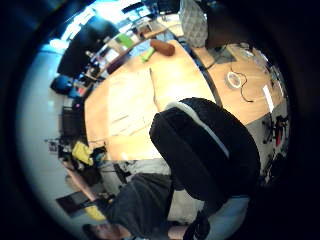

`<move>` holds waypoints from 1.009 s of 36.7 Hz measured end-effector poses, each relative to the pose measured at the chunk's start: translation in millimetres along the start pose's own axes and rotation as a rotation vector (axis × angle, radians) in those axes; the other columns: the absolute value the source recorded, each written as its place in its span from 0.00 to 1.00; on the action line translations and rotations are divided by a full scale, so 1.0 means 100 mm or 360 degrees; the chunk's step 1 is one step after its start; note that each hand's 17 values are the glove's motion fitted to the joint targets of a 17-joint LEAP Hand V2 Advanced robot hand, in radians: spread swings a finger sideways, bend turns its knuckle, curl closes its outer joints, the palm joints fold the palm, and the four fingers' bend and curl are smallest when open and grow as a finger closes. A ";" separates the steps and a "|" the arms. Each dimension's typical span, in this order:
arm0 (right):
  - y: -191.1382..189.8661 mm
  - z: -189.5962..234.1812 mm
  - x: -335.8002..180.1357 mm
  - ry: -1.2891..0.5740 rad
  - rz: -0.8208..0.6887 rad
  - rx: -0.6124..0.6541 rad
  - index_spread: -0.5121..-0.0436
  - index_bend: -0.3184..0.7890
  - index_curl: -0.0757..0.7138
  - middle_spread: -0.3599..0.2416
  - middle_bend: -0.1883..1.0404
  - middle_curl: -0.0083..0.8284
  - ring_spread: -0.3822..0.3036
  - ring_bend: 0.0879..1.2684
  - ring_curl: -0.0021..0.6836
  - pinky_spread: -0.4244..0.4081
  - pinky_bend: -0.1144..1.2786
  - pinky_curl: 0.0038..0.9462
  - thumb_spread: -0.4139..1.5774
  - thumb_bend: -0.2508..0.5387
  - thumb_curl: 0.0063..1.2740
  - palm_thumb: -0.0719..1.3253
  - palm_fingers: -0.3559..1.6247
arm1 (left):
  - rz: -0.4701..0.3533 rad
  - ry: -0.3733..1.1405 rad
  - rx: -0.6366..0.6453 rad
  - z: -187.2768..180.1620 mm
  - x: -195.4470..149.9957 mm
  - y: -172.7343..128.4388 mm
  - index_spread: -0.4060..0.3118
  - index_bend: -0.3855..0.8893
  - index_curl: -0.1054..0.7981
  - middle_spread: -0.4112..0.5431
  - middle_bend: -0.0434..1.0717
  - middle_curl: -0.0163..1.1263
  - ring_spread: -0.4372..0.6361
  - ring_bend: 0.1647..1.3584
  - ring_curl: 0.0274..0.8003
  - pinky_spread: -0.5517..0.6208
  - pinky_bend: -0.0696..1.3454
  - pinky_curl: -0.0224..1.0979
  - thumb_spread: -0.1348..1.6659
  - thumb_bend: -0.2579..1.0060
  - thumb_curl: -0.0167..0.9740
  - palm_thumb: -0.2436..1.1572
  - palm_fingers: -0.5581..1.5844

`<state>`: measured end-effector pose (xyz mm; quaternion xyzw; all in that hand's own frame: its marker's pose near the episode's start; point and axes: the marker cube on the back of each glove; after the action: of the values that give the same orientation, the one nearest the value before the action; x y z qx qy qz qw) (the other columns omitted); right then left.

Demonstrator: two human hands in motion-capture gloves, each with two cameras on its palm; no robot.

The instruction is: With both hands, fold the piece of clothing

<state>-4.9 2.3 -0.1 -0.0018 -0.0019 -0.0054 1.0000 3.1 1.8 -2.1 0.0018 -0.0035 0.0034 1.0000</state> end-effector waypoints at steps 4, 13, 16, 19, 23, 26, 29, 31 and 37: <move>0.04 0.00 -0.08 -0.0011 -0.0046 -0.0001 0.54 0.43 0.21 0.47 0.31 0.11 0.60 0.23 0.16 0.68 0.37 0.14 0.53 0.51 0.02 0.23 0.36 | 0.0031 -0.0028 -0.0018 -0.01 0.07 0.01 0.55 0.39 0.17 0.56 0.16 0.05 0.61 0.27 0.12 0.67 0.34 0.13 0.42 0.24 0.04 0.23 0.34; 0.04 -0.10 -0.18 -0.0054 -0.0127 0.0013 0.35 0.43 0.30 0.42 0.31 0.19 0.61 0.25 0.26 0.75 0.37 0.22 0.72 0.49 0.05 0.24 0.34 | 0.0083 -0.0072 -0.0040 -0.06 0.22 -0.01 0.55 0.41 0.23 0.62 0.19 0.10 0.70 0.35 0.20 0.75 0.38 0.20 0.62 0.22 0.08 0.24 0.30; 0.04 -0.13 -0.16 -0.0042 -0.0132 0.0002 0.32 0.43 0.32 0.42 0.31 0.22 0.62 0.25 0.27 0.76 0.37 0.23 0.75 0.48 0.06 0.25 0.34 | 0.0064 -0.0052 -0.0027 -0.08 0.19 0.00 0.55 0.41 0.25 0.63 0.20 0.12 0.72 0.36 0.21 0.76 0.39 0.21 0.65 0.21 0.10 0.24 0.30; 0.06 -0.15 -0.11 -0.0035 -0.0137 -0.0021 0.30 0.43 0.34 0.41 0.31 0.24 0.62 0.26 0.29 0.77 0.37 0.24 0.77 0.47 0.06 0.25 0.33 | 0.0048 -0.0028 -0.0003 -0.11 0.17 0.01 0.55 0.41 0.27 0.63 0.20 0.13 0.73 0.37 0.23 0.77 0.40 0.22 0.68 0.21 0.11 0.24 0.29; 0.05 -0.16 -0.03 -0.0044 -0.0103 -0.0027 0.28 0.40 0.34 0.41 0.31 0.26 0.62 0.27 0.31 0.78 0.38 0.26 0.79 0.45 0.07 0.25 0.32 | 0.0058 -0.0002 -0.0033 -0.07 0.17 -0.02 0.55 0.41 0.29 0.63 0.20 0.15 0.74 0.38 0.24 0.78 0.40 0.23 0.70 0.20 0.12 0.24 0.28; 0.02 -0.17 0.01 -0.0064 -0.0079 -0.0028 0.27 0.40 0.35 0.40 0.31 0.28 0.62 0.27 0.33 0.78 0.39 0.28 0.81 0.43 0.08 0.25 0.31 | 0.0063 0.0009 -0.0028 -0.07 0.20 0.00 0.55 0.42 0.31 0.64 0.20 0.16 0.74 0.39 0.24 0.78 0.40 0.24 0.72 0.20 0.13 0.24 0.28; 0.00 -0.18 0.02 -0.0081 -0.0072 -0.0028 0.27 0.39 0.35 0.40 0.31 0.29 0.62 0.28 0.34 0.78 0.40 0.29 0.81 0.41 0.08 0.25 0.31 | 0.0113 0.0010 -0.0020 -0.08 0.28 0.04 0.55 0.41 0.32 0.64 0.20 0.17 0.74 0.39 0.25 0.79 0.41 0.25 0.72 0.18 0.14 0.22 0.28; -0.02 -0.19 0.02 -0.0095 -0.0067 -0.0031 0.26 0.39 0.35 0.40 0.31 0.30 0.62 0.28 0.35 0.78 0.41 0.30 0.82 0.40 0.09 0.25 0.31 | 0.0156 0.0012 -0.0008 -0.10 0.34 0.08 0.54 0.41 0.33 0.64 0.20 0.18 0.74 0.40 0.25 0.79 0.41 0.26 0.70 0.17 0.14 0.18 0.28; -0.06 -0.19 -0.05 -0.0111 -0.0074 -0.0042 0.26 0.39 0.35 0.40 0.31 0.33 0.62 0.29 0.37 0.78 0.42 0.32 0.82 0.37 0.10 0.25 0.30 | 0.0234 0.0015 0.0002 -0.08 0.53 0.08 0.54 0.41 0.34 0.64 0.20 0.19 0.75 0.41 0.27 0.79 0.42 0.27 0.67 0.15 0.14 0.12 0.27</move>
<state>-10.3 -3.3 -19.1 -0.0151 -0.0367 -0.0286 0.9988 56.1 10.4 -10.2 0.0021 0.0011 0.0768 0.9970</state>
